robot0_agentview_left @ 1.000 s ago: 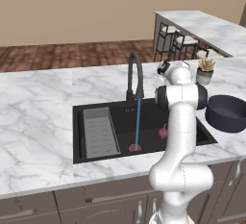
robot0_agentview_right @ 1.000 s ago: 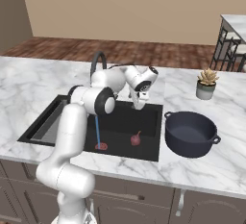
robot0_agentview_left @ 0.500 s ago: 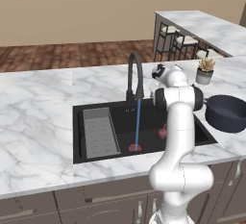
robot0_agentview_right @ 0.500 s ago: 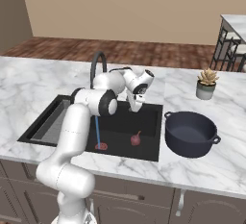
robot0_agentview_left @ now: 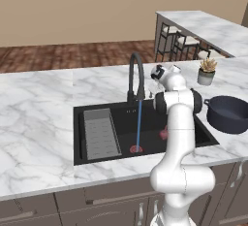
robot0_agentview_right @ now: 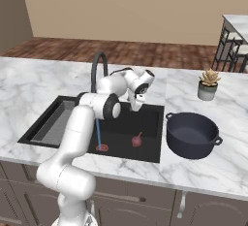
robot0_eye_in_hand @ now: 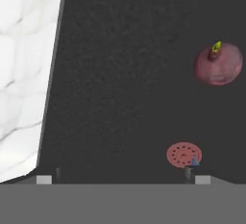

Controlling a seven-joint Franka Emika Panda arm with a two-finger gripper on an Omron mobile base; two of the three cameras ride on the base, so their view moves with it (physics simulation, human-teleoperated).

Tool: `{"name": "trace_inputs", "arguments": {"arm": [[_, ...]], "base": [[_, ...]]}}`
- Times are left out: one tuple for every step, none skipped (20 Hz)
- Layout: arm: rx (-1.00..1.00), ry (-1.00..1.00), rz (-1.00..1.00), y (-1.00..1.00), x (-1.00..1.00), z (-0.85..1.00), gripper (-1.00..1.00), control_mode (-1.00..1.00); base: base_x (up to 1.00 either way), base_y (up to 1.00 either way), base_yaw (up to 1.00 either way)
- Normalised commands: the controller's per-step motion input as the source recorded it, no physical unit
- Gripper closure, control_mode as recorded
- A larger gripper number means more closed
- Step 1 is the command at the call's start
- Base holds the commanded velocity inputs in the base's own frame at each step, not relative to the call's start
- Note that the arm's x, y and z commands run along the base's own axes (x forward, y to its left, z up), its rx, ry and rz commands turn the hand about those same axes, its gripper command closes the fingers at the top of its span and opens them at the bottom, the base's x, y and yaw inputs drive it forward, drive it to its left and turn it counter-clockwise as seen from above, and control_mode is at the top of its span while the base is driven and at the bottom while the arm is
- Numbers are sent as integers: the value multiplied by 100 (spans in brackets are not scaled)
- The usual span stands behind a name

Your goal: Dump the onion from the pot into the sink. Then turn on the water and wash the onion. Then turn off the water and put the onion back in the pot.

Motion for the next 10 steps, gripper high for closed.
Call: {"name": "trace_inputs", "arguments": {"arm": [[0,8,-5,9,34,-5,-100,-100],[0,7,-5,5,33,-4,-100,-100],[0,7,-5,0,34,-6,-100,-100],[0,7,-5,0,34,-8,-100,-100],[0,7,-5,0,34,-8,-100,-100],[0,7,-5,0,34,-7,-100,-100],[0,6,-5,0,34,-4,-100,-100],[0,5,-5,0,34,-1,-100,-100],[0,2,-5,3,27,0,-100,-100],[0,2,-5,4,22,0,-100,-100]], "base": [[0,0,0],[0,0,0],[0,0,0],[0,0,0],[0,0,0],[0,0,0],[0,0,0],[0,0,0],[0,0,0],[0,0,0]]}}
